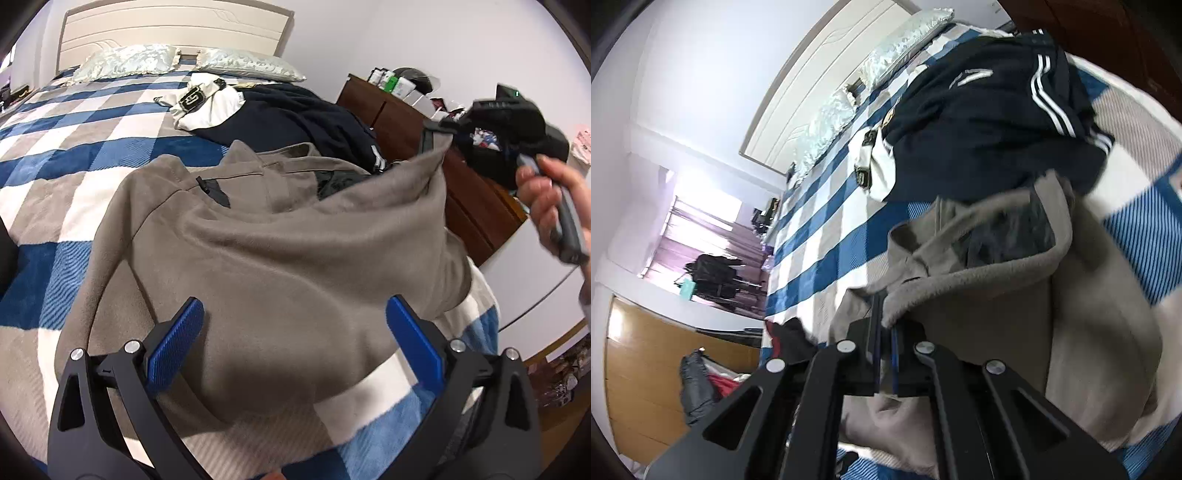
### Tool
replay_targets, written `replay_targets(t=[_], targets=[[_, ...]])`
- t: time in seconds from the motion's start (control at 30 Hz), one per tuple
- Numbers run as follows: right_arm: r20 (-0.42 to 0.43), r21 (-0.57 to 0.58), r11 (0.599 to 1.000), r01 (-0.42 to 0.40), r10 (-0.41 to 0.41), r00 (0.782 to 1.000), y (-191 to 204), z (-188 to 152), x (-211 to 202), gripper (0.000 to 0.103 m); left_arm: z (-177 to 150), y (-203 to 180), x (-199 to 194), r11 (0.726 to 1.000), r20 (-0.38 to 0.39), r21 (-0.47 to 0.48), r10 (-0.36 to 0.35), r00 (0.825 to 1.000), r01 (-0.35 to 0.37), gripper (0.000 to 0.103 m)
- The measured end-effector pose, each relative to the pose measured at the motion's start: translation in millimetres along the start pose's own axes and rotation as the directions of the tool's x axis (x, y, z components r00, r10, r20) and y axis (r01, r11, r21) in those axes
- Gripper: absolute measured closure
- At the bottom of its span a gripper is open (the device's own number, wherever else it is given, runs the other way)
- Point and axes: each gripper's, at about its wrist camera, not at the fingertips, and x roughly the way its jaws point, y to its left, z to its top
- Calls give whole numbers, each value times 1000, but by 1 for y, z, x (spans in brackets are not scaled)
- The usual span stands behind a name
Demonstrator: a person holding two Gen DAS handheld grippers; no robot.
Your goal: Fold large clothes
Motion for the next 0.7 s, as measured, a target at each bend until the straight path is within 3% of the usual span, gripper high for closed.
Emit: replay_targets(t=[0.2,0.3,0.43,0.5,0.6,0.63,0.7], targets=[[-3,39,997,69,-69,998,-15,36,41,99,1,25,26,992,-30,-24,121,992,-122,6],[-46,57,987,151,-148,988,-35,51,71,99,1,39,39,986,-60,-23,161,985,-163,6],[-124,44,953,298,-291,949,-76,60,113,99,2,65,55,984,-118,-80,148,982,-158,5],[-172,12,924,381,-374,911,-96,55,132,100,1,78,63,982,-145,-113,137,980,-154,5],[-255,-36,898,438,-432,865,-119,41,154,100,-7,92,76,983,-185,-140,92,978,-119,5],[-266,-76,897,436,-440,858,-118,37,158,99,-10,92,77,984,-187,-140,86,979,-113,5],[-254,-138,900,412,-435,864,-110,35,156,94,-14,90,76,987,-179,-123,85,980,-108,5]])
